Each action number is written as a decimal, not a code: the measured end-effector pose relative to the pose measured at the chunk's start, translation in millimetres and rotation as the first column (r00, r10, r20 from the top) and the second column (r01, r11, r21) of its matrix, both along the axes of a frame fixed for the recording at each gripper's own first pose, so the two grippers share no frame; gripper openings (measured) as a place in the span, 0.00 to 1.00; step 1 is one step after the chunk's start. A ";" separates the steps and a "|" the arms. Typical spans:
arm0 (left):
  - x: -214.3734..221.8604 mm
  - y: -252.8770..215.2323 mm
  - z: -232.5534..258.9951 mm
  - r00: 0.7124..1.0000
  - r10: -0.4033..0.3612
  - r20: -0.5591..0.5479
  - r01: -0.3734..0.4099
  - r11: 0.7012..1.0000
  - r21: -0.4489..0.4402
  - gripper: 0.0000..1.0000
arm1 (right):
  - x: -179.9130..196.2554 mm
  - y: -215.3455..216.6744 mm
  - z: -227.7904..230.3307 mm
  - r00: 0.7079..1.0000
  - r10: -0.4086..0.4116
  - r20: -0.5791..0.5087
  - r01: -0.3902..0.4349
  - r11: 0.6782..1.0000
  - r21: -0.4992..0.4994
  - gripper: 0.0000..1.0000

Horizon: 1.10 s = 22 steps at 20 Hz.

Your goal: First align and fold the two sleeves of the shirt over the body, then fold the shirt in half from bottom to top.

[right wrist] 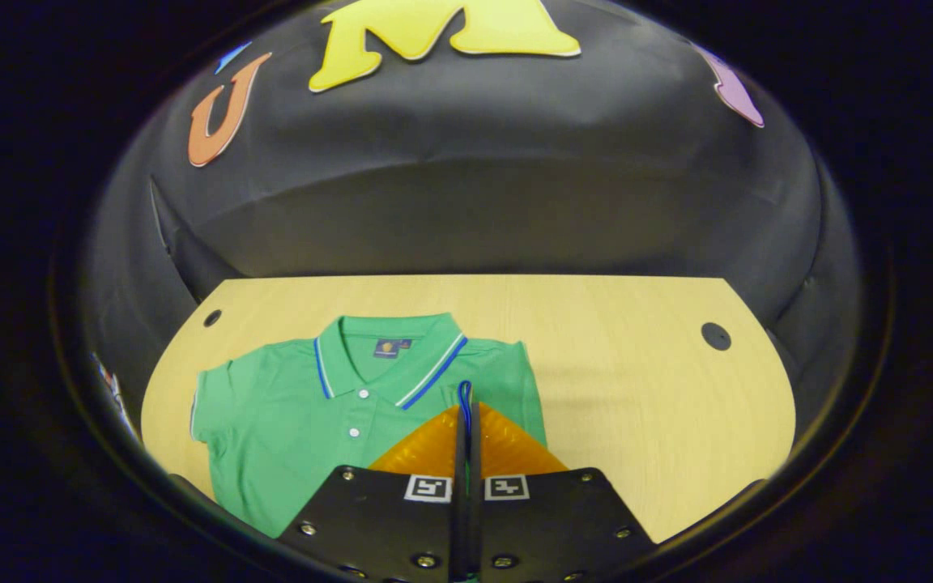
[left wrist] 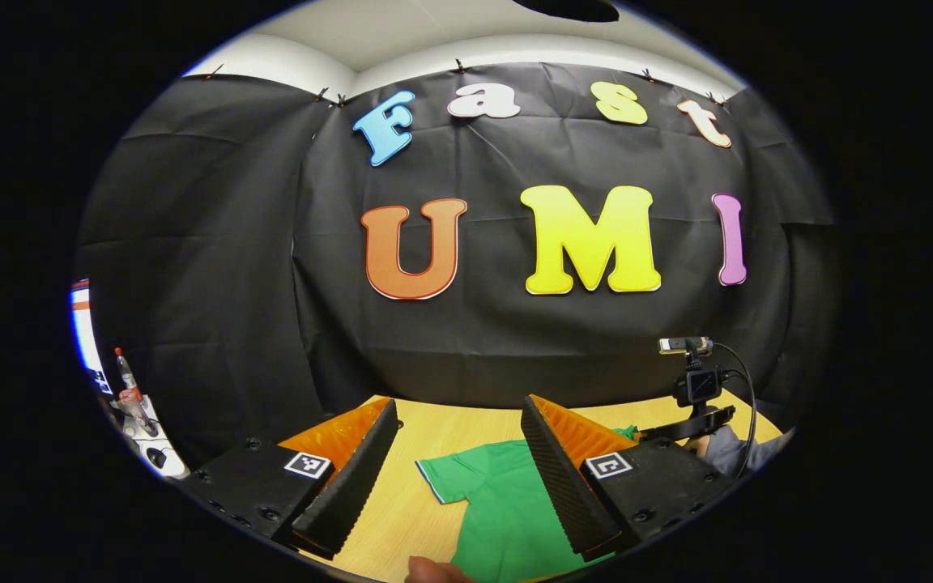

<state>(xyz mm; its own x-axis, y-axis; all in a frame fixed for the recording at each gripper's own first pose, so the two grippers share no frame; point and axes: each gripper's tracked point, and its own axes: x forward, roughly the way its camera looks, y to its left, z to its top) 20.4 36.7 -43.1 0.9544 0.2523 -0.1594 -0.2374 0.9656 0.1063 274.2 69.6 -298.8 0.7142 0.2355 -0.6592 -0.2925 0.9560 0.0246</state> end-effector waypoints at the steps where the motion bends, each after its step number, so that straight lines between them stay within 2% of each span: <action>1: -1.5 1.9 0.6 1.000 0.003 0.000 -0.003 1.000 0.002 0.98 | -2.5 5.8 -1.5 1.000 0.007 0.001 -0.007 1.000 0.001 0.01; 7: -7.8 13.1 2.7 1.000 0.023 -0.005 -0.023 1.000 0.000 0.98 | -11.1 21.8 -10.4 1.000 0.023 -0.001 -0.023 1.000 0.007 0.02; 8: -8.4 15.0 3.0 1.000 0.025 -0.004 -0.025 1.000 0.004 0.98 | -15.3 25.4 -15.1 1.000 0.024 -0.001 -0.024 0.999 0.022 0.11; 9: -8.4 15.1 2.8 1.000 0.025 -0.005 -0.025 1.000 0.005 0.98 | -17.6 20.5 -19.0 1.000 0.017 -0.016 -0.017 1.000 0.014 0.99; 10: -8.8 16.3 2.5 1.000 0.026 -0.004 -0.026 1.000 0.004 0.98 | -16.8 17.5 -17.9 1.000 0.011 -0.006 -0.011 1.000 0.003 0.94; 17: -9.3 11.3 -1.1 1.000 0.009 -0.009 -0.009 1.000 -0.013 0.98 | -18.6 14.4 -11.9 0.999 0.022 0.023 -0.021 0.999 -0.030 0.94; 22: -1.2 17.6 -24.6 0.998 0.024 -0.050 -0.027 0.997 -0.070 0.98 | -10.9 12.1 22.7 0.991 0.043 0.130 -0.036 0.998 -0.055 0.94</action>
